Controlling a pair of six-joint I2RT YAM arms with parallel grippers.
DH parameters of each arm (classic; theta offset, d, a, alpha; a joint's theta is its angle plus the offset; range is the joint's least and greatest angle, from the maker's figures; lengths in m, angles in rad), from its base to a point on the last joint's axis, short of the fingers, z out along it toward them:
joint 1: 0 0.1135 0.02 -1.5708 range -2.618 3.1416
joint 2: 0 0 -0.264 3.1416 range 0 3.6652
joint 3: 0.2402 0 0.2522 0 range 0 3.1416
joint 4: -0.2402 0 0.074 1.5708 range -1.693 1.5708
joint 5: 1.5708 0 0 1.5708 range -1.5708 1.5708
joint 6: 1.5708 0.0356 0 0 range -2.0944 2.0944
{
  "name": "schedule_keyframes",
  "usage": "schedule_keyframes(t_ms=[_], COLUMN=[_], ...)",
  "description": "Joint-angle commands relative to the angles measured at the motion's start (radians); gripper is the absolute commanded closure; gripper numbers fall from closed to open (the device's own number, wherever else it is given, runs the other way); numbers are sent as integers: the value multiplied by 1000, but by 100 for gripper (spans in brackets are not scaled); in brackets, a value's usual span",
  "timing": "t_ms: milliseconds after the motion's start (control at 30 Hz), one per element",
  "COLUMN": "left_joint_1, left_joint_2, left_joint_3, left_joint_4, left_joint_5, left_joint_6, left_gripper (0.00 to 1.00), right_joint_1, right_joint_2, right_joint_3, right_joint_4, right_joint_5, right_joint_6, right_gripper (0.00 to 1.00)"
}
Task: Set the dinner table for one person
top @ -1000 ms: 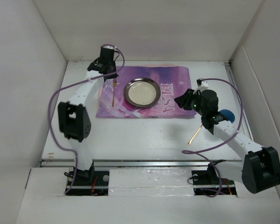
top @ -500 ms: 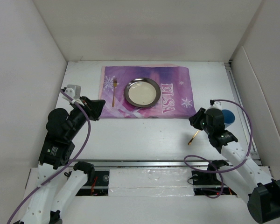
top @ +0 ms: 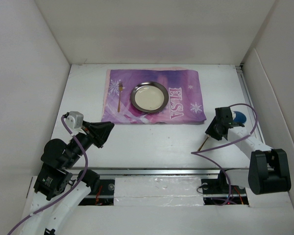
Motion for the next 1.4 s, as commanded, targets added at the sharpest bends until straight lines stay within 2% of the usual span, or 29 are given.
schedule_keyframes(t_ms=[0, 167, 233, 467, 533, 633, 967, 1233, 1367], left_joint_1=[-37, -80, -90, -100, -110, -119, -119, -119, -119], left_joint_2=[-26, -48, -60, -110, -120, -129, -149, -164, -167], left_joint_3=[-21, -18, -16, -16, -16, -16, -16, -16, -18], left_joint_4=[53, 40, 30, 18, 18, 15, 9, 7, 6], left_joint_5=[-71, -88, -108, -154, -160, -160, -180, -194, -197], left_joint_6=[12, 18, 19, 19, 21, 22, 21, 21, 19], left_gripper=[85, 84, 84, 83, 83, 82, 82, 82, 82], right_joint_1=[-9, -9, -9, 42, 42, 42, 42, 42, 42], right_joint_2=[52, 107, 121, 16, 15, 51, 75, 161, 235], right_joint_3=[96, 110, 122, 70, 54, 55, 69, 129, 204], right_joint_4=[-65, -64, -90, -133, -117, -125, -174, -211, -214], right_joint_5=[56, 58, 55, 40, 37, 37, -11, -17, -17], right_joint_6=[-11, 5, 19, 104, 110, 107, 82, 62, 29], right_gripper=[60, 60, 64, 65, 65, 70, 64, 70, 76])
